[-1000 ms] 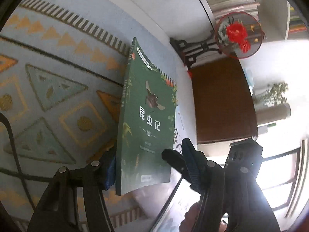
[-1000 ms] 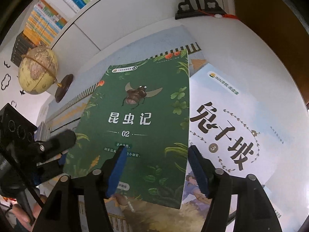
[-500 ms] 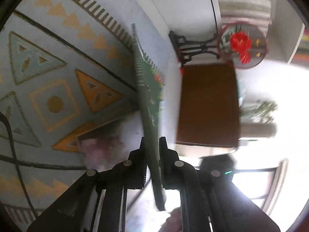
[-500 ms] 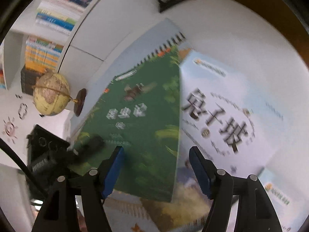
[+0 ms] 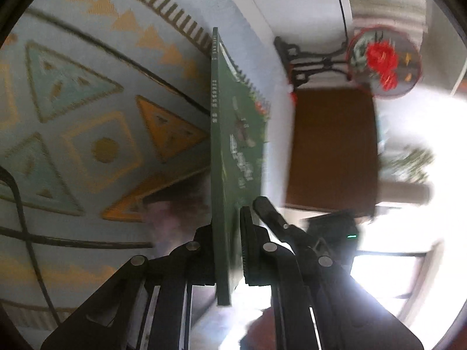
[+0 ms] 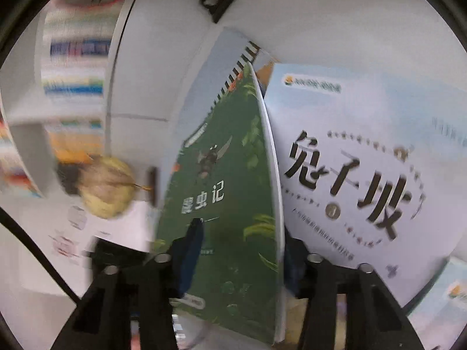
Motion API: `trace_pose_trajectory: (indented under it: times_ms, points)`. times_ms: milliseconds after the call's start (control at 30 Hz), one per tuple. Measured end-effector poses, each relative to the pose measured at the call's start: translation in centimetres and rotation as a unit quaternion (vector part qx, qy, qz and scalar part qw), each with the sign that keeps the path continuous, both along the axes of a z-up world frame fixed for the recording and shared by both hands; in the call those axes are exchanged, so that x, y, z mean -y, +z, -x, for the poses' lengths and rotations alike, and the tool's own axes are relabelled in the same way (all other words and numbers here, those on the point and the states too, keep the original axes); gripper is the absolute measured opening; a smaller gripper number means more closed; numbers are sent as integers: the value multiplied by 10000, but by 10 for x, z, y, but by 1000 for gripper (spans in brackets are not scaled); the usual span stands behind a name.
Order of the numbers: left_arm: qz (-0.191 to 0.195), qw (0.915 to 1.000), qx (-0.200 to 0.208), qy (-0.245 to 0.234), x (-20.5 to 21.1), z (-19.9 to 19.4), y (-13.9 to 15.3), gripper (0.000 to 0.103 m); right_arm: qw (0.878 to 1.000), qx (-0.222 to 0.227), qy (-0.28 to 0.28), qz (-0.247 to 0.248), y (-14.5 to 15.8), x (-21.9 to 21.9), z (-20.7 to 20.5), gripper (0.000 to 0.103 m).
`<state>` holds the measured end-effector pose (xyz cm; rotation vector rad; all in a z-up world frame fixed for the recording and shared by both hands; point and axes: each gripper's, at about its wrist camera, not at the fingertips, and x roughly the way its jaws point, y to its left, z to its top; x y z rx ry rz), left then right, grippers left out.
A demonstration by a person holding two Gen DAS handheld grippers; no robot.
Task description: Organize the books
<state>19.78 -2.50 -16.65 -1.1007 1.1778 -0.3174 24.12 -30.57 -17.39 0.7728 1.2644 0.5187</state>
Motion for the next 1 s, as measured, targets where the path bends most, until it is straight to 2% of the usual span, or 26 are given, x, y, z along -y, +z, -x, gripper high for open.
trace_pose_trajectory:
  times_ms: [33,67,100,167,233,267,333,400,500,600,867,933,1000]
  points:
    - [-426,9989,105,-162,4,1,7,9,9992,210,117,308,8,-6,2,33]
    - [-1002,9937,290,-406,12,1,17,9,9959,523,285,685,17,-14,7,31]
    - [-1413,9873,437,-580,19,4,25,10,9900,838,448,1040,27,-22,13,30]
    - [-2316,9659,717,-908,37,13,41,12,9712,1433,825,1718,46,-42,29,31]
    - [-2866,9480,861,-1085,49,22,52,14,9558,1840,1073,2025,60,-58,40,31]
    - [-2961,9445,924,-1080,51,29,57,16,9496,2041,1143,2087,68,-64,46,31]
    - [-2959,9445,1041,-973,46,41,68,18,9422,2319,1209,2094,80,-68,56,31]
    - [-3079,9399,1218,-832,40,59,84,20,9294,2696,1372,2116,94,-76,69,31]
    - [-3365,9296,1325,-707,30,80,108,20,8988,3213,1761,2406,112,-94,95,30]
    - [-3575,9204,1508,-480,15,103,133,20,8783,3622,1940,2444,131,-107,118,31]
    - [-3929,8986,1930,297,-59,172,191,20,8417,4488,2139,2105,189,-182,173,31]
    - [-3954,8939,2063,455,-87,191,201,20,8350,4652,2117,2039,201,-207,189,31]
    - [-4013,8888,2149,531,-117,210,206,20,8337,4737,2045,1968,209,-235,204,32]
